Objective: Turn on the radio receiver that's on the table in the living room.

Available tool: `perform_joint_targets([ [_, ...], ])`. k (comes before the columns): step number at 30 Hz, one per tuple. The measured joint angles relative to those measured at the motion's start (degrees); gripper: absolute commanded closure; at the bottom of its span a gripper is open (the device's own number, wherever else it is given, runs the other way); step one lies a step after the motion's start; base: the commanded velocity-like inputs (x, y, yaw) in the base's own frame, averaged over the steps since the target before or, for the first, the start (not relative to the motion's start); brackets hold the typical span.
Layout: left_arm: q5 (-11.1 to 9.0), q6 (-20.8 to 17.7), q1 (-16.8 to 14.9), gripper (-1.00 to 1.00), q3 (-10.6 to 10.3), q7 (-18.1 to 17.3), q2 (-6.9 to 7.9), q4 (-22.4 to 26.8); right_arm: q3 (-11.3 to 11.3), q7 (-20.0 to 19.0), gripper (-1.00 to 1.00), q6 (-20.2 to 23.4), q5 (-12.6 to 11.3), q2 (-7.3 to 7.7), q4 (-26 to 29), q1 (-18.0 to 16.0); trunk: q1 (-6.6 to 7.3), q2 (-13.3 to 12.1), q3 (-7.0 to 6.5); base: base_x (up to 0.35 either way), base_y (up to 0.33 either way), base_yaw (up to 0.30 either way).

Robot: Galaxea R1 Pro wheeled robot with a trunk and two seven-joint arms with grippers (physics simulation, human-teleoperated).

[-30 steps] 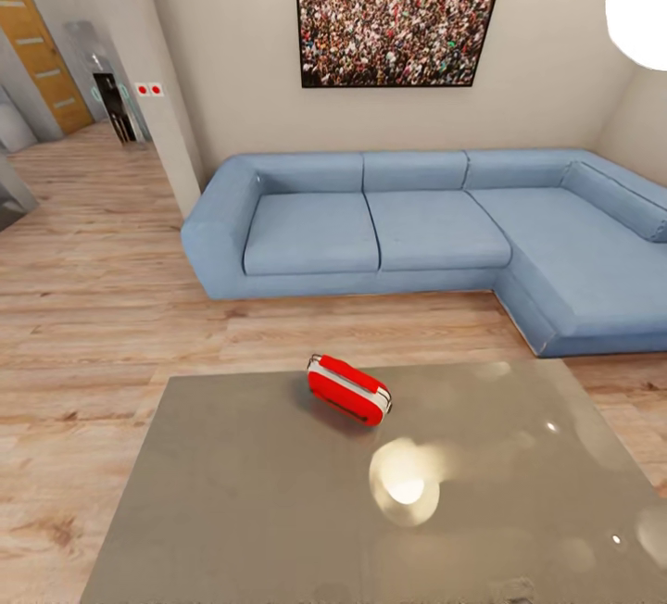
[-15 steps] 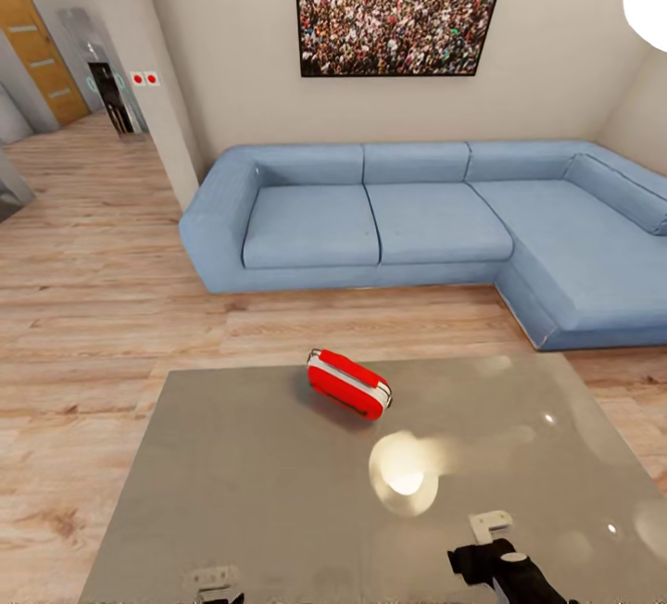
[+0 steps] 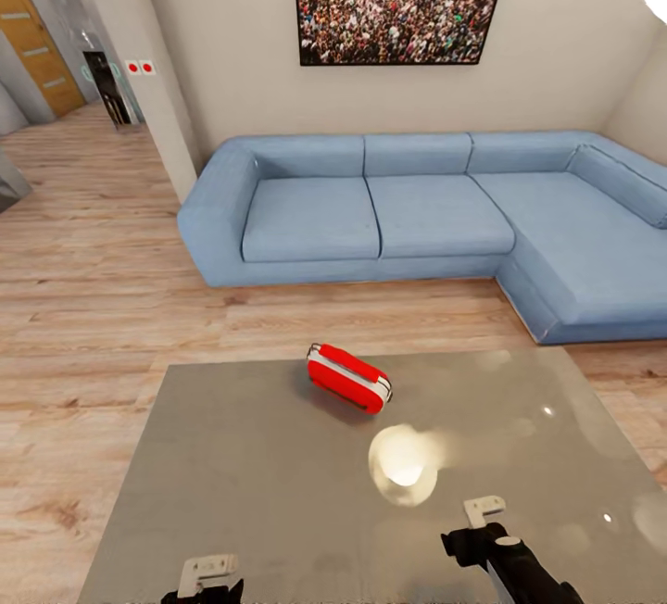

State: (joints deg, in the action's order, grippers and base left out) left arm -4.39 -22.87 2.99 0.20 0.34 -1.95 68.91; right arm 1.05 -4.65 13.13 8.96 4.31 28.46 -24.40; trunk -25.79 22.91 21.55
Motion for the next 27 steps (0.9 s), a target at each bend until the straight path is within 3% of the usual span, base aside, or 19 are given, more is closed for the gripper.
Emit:
perform_joint_targets([
  [8, 0.19, -0.01, 0.0, -1.0, -0.12, -0.27, 0.01, 4.89, 0.0, -0.1, -1.0, -0.36, -0.04, -0.02, 2.4, -0.03, 0.0, 0.0, 0.75, 0.0, 0.0, 0.0],
  [11, 2.39, -0.05, 0.0, -1.0, -0.33, -0.43, -0.14, 6.35, 0.0, -0.9, -1.0, -0.41, -0.03, -0.01, 3.05, -0.03, 0.0, 0.0, 1.03, 0.0, 0.0, 0.0],
  [13, 6.0, -0.06, 0.0, -1.0, -0.65, -0.29, -0.91, 8.09, 0.0, -2.43, -1.0, -0.46, -0.13, -0.02, 4.72, -0.04, 0.0, 0.0, 1.21, 0.0, 0.0, 0.0],
  [16, 7.65, -0.13, 0.0, -1.0, -1.13, -0.44, -1.79, 9.11, 0.0, -4.48, -1.0, -0.45, -0.29, -0.12, 7.05, -0.04, 0.0, 0.0, 1.49, 0.0, 0.0, 0.0],
  [27, 8.08, -0.1, 0.0, -1.0, -1.43, -0.77, -2.09, 9.48, 0.0, -7.43, -1.0, -0.06, -0.38, -0.25, 13.27, -0.04, 0.0, 0.0, 2.52, 0.0, 0.0, 0.0],
])
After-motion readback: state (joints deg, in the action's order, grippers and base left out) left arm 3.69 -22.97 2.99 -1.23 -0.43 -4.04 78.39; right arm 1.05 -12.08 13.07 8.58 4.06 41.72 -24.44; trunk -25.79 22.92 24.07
